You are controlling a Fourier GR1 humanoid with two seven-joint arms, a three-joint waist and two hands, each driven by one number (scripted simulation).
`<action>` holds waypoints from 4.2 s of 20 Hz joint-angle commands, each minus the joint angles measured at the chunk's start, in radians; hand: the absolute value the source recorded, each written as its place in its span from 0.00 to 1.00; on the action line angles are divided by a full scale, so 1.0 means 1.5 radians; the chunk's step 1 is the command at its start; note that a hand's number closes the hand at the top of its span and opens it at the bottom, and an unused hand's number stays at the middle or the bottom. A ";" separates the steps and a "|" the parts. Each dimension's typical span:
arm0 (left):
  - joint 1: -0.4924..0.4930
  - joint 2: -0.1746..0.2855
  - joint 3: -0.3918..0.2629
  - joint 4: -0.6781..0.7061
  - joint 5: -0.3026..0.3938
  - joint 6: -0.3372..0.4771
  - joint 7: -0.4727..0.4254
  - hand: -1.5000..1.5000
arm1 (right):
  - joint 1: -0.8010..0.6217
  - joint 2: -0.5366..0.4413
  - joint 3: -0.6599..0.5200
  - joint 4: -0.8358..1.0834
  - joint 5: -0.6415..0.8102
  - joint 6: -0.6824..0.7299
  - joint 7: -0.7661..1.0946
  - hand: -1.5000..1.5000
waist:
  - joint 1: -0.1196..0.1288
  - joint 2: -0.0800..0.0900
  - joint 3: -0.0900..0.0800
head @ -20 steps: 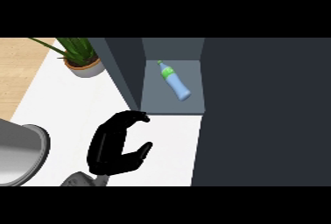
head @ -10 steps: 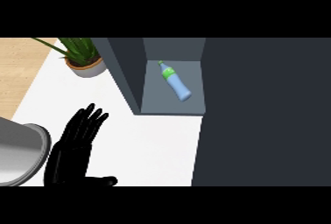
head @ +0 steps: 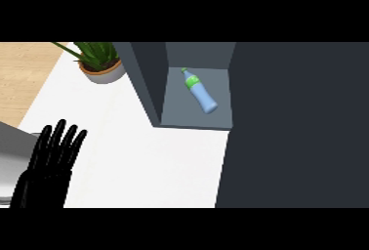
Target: Pick up the bottled water, place it into the cabinet and close the cabinet
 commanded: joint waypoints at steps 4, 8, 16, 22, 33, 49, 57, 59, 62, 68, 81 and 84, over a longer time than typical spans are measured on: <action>0.062 0.049 0.037 -0.021 0.033 -0.068 -0.010 0.00 | -0.034 0.030 0.168 -0.072 0.053 -0.014 0.098 1.00 | 0.019 0.008 -0.001; 0.077 0.078 0.064 -0.031 0.054 -0.102 -0.006 0.00 | -0.064 0.056 0.187 -0.037 0.019 -0.025 0.092 1.00 | 0.042 0.014 0.000; 0.096 0.112 0.090 -0.038 0.079 -0.162 -0.005 0.00 | -0.127 0.048 0.163 -0.023 -0.004 -0.026 0.145 1.00 | 0.077 0.025 -0.002; 0.090 0.129 0.100 -0.044 0.082 -0.182 0.001 0.00 | -0.185 0.042 0.132 -0.007 -0.016 -0.014 0.164 1.00 | 0.105 0.035 -0.004; 0.074 0.158 0.126 -0.029 0.095 -0.207 0.013 0.00 | -0.297 -0.009 0.080 -0.012 -0.008 0.034 0.180 1.00 | 0.131 0.033 -0.010; 0.071 0.169 0.137 -0.019 0.106 -0.222 0.022 0.00 | -0.355 0.011 0.052 0.014 -0.054 0.020 0.212 1.00 | 0.128 0.043 -0.011; 0.054 0.174 0.145 -0.017 0.111 -0.236 0.023 0.00 | -0.339 0.018 0.082 0.049 -0.120 0.050 0.200 1.00 | 0.160 0.067 -0.009; 0.056 0.176 0.144 -0.018 0.114 -0.244 0.024 0.00 | -0.336 0.025 0.070 0.051 -0.135 0.042 0.201 1.00 | 0.165 0.068 -0.008; 0.048 0.177 0.152 -0.018 0.115 -0.241 0.021 0.00 | -0.336 0.038 0.047 0.058 -0.147 0.025 0.208 1.00 | 0.160 0.068 -0.007; 0.040 0.182 0.152 -0.010 0.121 -0.249 0.030 0.00 | -0.392 0.057 -0.008 0.073 -0.120 0.002 0.240 1.00 | 0.152 0.065 -0.008; 0.040 0.180 0.156 0.014 0.128 -0.259 0.033 0.00 | -0.613 0.127 -0.083 0.236 -0.133 -0.041 0.399 1.00 | 0.151 0.054 -0.004; 0.037 0.181 0.156 0.013 0.132 -0.260 0.038 0.00 | -0.674 0.153 -0.093 0.305 -0.142 -0.049 0.430 1.00 | 0.155 0.054 -0.002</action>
